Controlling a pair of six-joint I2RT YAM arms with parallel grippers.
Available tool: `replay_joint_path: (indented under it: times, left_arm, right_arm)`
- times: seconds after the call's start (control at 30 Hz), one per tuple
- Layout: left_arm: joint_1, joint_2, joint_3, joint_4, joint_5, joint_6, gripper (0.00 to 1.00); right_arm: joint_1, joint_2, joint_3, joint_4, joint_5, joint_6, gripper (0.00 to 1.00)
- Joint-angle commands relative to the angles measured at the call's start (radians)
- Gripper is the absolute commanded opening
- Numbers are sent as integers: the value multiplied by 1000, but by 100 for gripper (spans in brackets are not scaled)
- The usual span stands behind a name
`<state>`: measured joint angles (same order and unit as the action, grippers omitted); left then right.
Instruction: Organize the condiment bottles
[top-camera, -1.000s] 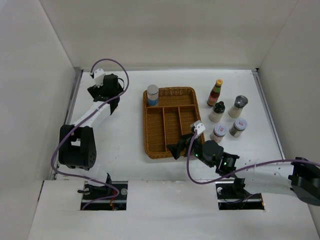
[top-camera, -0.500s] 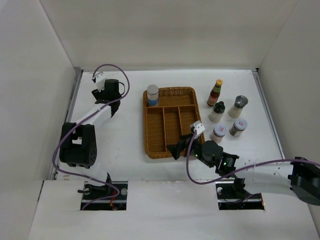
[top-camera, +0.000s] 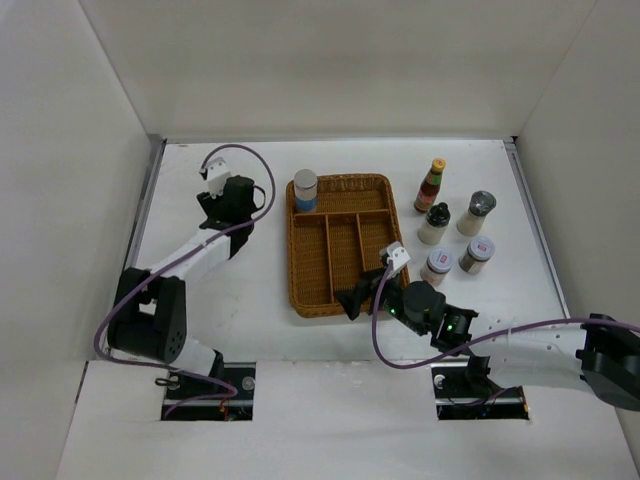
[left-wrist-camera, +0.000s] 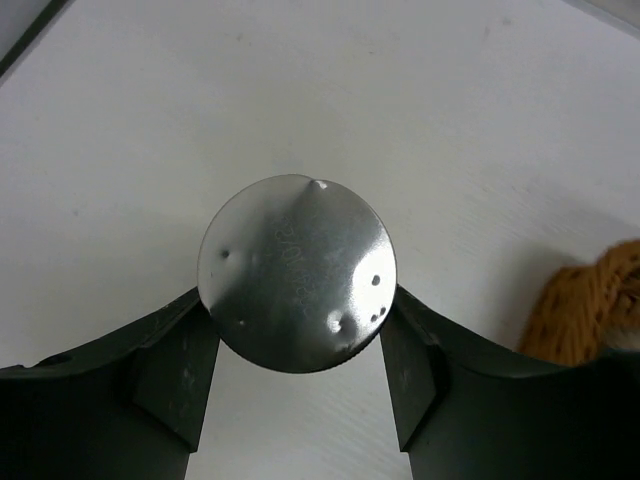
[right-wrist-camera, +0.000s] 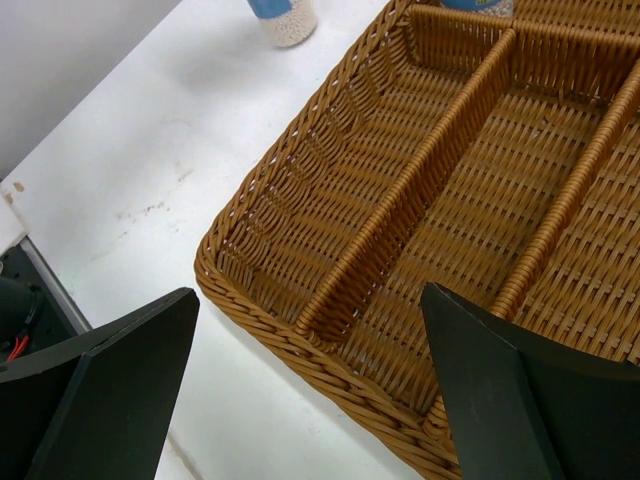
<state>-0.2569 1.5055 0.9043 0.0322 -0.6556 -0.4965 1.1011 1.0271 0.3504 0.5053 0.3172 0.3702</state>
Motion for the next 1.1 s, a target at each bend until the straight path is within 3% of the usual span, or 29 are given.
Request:
replay_joint_path:
  times: [0.0,0.23,0.5,0.73,1.07]
  left_arm:
    - [-63,-152,-28,94,-62,7,26]
    - [-195,-332,-125,69,-91,30,26]
    - [-452,-468,-131,29,-153,47,26]
    - [-606,-367,-59,90,-153,42,26]
    - [-592,-154,-50,276,-95,64,27]
  right_arm:
    - [7,-18,24,30,16,1,100]
    - [6,-36,15,30,16,7,100]
    - [-8,-38,10,30,31,10,100]
    - [-40,-73,-13,30,83,26,100]
    - [-131,-225,-94,44,123,91,100]
